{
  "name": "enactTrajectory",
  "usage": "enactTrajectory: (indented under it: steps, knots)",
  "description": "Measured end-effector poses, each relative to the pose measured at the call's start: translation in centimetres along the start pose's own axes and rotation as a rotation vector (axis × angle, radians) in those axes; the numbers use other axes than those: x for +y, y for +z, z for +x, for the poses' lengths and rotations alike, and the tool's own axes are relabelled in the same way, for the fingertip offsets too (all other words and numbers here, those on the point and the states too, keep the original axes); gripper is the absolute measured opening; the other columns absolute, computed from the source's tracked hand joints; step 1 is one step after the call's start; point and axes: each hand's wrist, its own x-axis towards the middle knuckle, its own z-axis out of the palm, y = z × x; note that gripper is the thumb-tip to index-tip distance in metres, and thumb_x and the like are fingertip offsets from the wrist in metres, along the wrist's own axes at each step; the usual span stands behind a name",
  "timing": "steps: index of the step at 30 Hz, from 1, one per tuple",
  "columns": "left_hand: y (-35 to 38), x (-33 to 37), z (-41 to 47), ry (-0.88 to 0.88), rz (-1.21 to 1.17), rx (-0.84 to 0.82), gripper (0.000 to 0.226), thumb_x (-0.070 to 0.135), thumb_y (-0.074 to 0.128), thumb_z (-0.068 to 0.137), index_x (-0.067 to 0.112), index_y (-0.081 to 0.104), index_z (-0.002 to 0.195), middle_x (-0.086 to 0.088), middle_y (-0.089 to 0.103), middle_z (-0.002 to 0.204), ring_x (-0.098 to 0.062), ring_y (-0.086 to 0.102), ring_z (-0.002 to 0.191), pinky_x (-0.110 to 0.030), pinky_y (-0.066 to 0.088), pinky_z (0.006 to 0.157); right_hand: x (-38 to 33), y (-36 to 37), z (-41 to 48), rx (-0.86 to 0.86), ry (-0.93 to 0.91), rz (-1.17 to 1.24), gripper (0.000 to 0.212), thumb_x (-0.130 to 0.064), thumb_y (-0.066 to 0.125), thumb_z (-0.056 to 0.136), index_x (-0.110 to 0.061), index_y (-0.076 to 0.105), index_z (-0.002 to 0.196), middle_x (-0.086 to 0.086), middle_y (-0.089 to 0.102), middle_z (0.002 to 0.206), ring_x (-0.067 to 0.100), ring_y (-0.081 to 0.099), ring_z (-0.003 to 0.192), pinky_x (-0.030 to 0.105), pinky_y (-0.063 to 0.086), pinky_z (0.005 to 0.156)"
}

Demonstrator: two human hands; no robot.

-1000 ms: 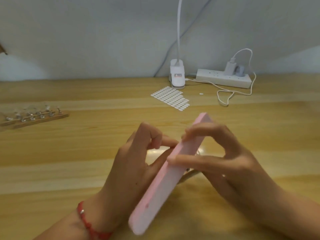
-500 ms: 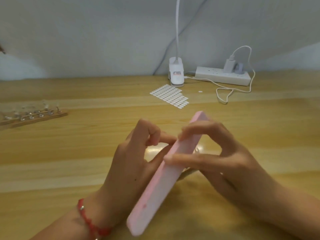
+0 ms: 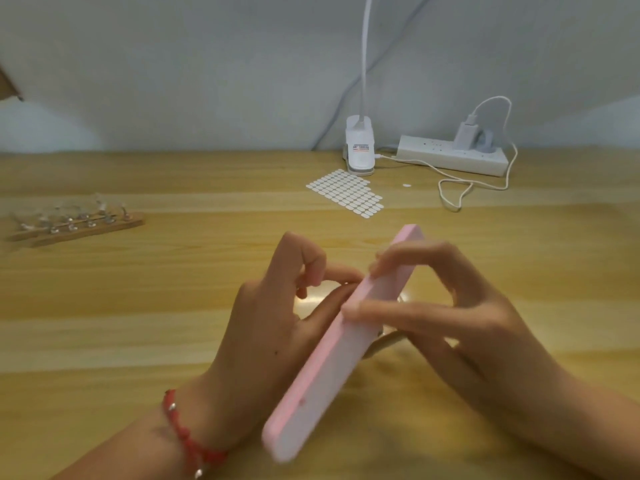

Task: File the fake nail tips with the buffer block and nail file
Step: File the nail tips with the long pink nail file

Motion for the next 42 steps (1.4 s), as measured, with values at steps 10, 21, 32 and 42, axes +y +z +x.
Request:
enactTrajectory:
  steps: [10,21,32,42]
  knots:
    - [0.0,-0.5,-0.1,0.013,0.02,0.016,0.052,0.021,0.074,0.073,0.035,0.025,0.081,0.035,0.066,0.091,-0.006,0.052,0.066,-0.009,0.036,0.048,1.8,-0.7,0.7,0.094,0.098,-0.055,0.045,0.009,0.063,0.089,-0.022,0.061,0.122,0.01,0.054,0.115,0.021,0.055,0.11,0.027,0.042,0.101]
    - [-0.2,-0.1,0.3,-0.14,-0.24,0.017,0.037,0.036,0.069,0.079,0.026,0.033,0.085,0.014,0.075,0.086,-0.014,0.066,0.079,-0.027,0.045,0.071,1.4,-2.2,0.6,0.075,-0.202,-0.279,0.039,0.005,0.06,0.088,-0.02,0.064,0.117,0.009,0.048,0.121,0.026,0.049,0.124,0.063,0.032,0.111]
    - [-0.1,1.1,0.2,0.029,-0.114,-0.069,0.027,0.026,0.059,0.082,0.018,0.033,0.086,0.039,0.059,0.083,-0.001,0.067,0.084,-0.011,0.039,0.062,1.1,-2.8,1.8,0.118,-0.223,-0.28,0.029,-0.009,0.057,0.099,-0.026,0.067,0.121,0.008,0.047,0.121,0.027,0.051,0.122,0.063,0.032,0.111]
    - [-0.4,0.8,0.3,-0.019,-0.132,-0.021,0.032,0.035,0.065,0.08,0.027,0.034,0.08,0.022,0.072,0.082,-0.009,0.068,0.079,-0.02,0.043,0.065,1.3,-3.4,1.7,0.148,-0.073,-0.241,0.037,0.014,0.056,0.089,-0.011,0.065,0.116,0.009,0.047,0.119,0.036,0.052,0.12,0.053,0.037,0.11]
